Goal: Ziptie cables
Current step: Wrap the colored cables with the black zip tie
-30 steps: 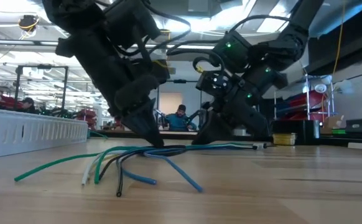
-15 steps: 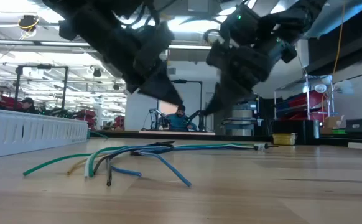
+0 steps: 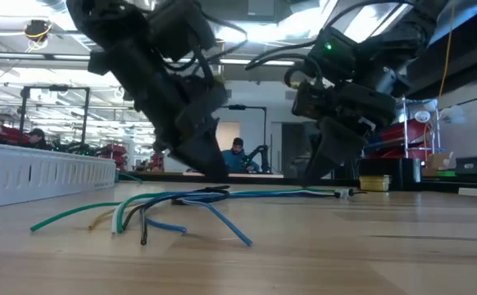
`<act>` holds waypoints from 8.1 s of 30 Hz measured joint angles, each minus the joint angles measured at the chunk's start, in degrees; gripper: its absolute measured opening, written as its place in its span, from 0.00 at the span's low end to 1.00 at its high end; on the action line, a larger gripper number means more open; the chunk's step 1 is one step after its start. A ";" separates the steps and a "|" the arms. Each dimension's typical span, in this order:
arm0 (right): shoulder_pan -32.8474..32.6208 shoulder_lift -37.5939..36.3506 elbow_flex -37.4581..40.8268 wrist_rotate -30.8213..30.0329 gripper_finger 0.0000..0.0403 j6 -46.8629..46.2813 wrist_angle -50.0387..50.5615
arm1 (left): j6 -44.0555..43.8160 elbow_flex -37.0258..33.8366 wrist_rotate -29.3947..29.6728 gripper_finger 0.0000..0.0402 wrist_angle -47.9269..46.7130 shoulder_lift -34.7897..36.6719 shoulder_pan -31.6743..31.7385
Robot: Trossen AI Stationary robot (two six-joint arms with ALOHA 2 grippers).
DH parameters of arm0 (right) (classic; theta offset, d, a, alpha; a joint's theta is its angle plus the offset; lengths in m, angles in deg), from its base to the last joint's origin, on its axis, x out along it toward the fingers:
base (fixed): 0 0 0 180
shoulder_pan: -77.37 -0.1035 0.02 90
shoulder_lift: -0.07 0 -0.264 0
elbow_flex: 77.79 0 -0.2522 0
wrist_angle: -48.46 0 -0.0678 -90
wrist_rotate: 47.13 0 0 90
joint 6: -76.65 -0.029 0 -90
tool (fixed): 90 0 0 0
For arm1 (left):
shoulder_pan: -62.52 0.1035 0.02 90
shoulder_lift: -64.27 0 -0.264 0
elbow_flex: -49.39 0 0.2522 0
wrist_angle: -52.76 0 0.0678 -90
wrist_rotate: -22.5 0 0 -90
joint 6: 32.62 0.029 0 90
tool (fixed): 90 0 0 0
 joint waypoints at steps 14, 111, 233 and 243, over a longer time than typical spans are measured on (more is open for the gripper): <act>-0.04 -0.07 0.54 -0.06 0.46 0.45 -2.97 | 10.56 0.25 1.28 0.16 4.71 -5.89 0.26; -0.09 2.70 16.16 -3.95 0.46 -2.54 -46.30 | 17.61 8.52 -0.94 0.00 -8.92 -1.08 -1.26; -16.10 -3.76 -10.58 -22.64 0.45 1.27 -2.89 | 11.16 -8.19 0.14 0.00 5.25 6.57 -13.62; -21.95 -8.53 1.21 -24.64 0.47 -15.38 -6.29 | 11.01 -8.19 0.12 0.00 5.60 6.57 -13.62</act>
